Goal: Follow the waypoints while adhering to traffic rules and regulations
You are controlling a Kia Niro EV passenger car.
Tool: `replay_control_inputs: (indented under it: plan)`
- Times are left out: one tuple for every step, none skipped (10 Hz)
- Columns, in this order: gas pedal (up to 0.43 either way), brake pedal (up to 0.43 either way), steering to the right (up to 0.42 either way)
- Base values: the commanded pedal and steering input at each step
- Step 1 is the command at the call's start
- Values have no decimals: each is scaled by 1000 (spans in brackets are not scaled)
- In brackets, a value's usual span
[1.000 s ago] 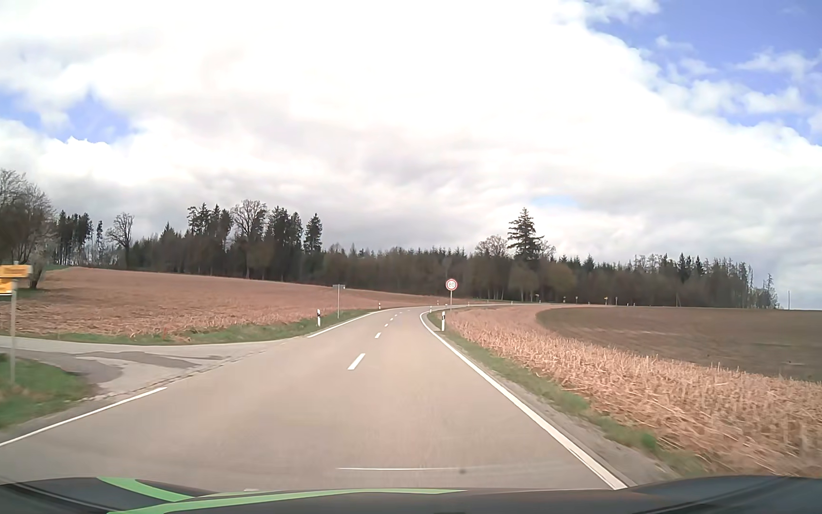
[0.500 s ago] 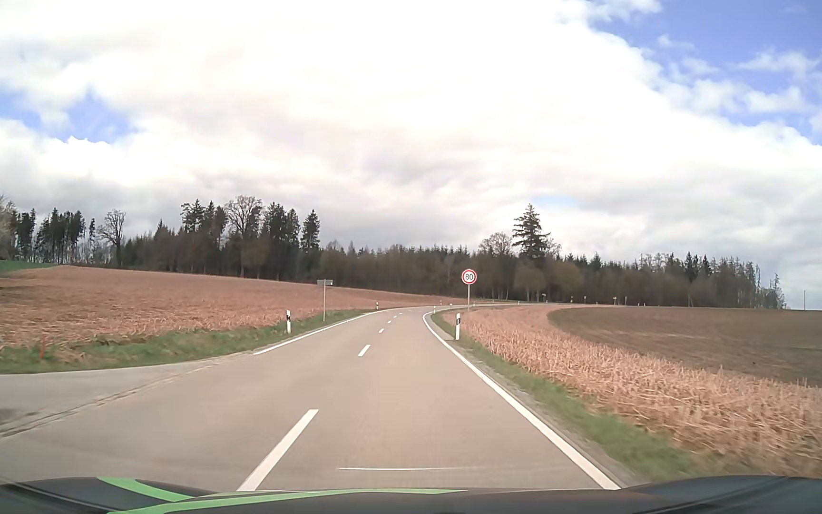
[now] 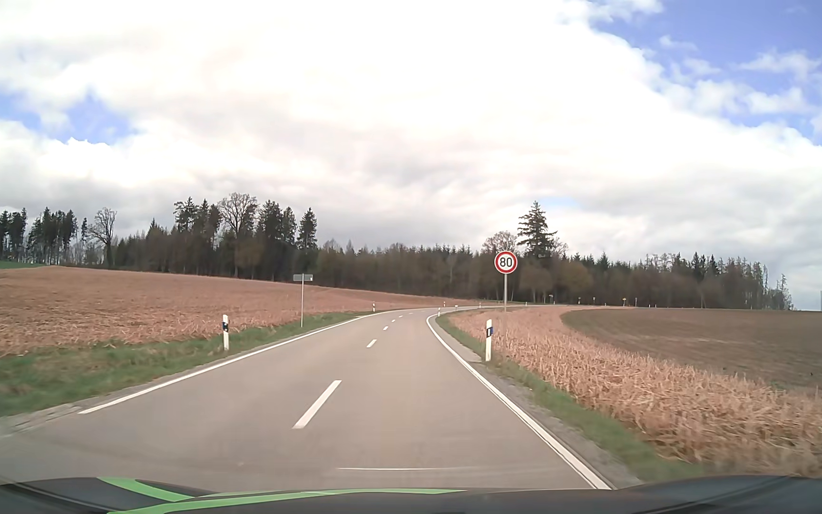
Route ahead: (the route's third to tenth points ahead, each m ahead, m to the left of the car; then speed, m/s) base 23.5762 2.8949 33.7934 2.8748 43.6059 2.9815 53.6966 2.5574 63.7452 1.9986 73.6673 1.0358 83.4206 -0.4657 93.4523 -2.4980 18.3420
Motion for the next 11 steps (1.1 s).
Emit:
replay_control_inputs:
  plan:
    - [150, 0, 0]
    - [150, 0, 0]
    - [150, 0, 0]
    - [150, 0, 0]
    - [150, 0, 0]
    - [150, 0, 0]
    - [150, 0, 0]
    - [150, 0, 0]
    - [150, 0, 0]
    - [150, 0, 0]
    - [150, 0, 0]
